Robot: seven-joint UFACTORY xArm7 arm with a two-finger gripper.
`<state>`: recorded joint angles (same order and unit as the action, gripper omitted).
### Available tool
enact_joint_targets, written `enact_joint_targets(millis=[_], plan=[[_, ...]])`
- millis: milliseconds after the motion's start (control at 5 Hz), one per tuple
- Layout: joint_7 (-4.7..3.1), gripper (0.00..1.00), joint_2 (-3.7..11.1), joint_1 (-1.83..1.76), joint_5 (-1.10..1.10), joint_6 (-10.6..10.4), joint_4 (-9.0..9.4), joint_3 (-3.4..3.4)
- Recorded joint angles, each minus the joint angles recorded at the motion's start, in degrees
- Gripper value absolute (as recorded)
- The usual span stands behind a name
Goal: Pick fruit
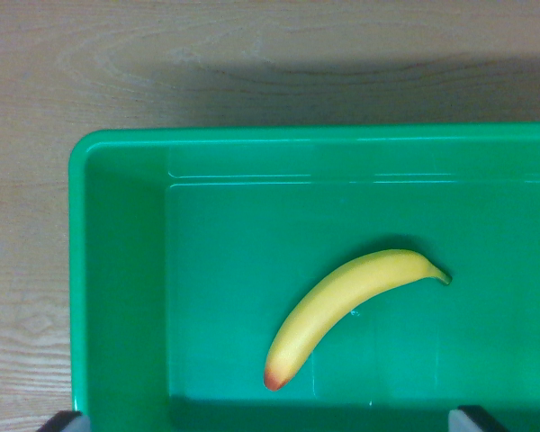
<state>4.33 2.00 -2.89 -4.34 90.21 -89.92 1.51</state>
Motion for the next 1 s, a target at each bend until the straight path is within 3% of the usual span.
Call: enact_joint_targets(millis=[200, 400, 600, 800, 1000], plan=[[0.00, 0.00, 0.00, 0.00, 0.00, 0.00, 0.00, 0.00], [0.75, 0.00, 0.39, 0.09, 0.10, -1.02, 0.76, 0.07], [0.75, 0.00, 0.39, 0.09, 0.10, -1.02, 0.76, 0.07], [1.76, 0.00, 0.91, 0.22, 0.23, -2.39, 1.77, 0.16], [1.76, 0.00, 0.91, 0.22, 0.23, -2.39, 1.77, 0.16]])
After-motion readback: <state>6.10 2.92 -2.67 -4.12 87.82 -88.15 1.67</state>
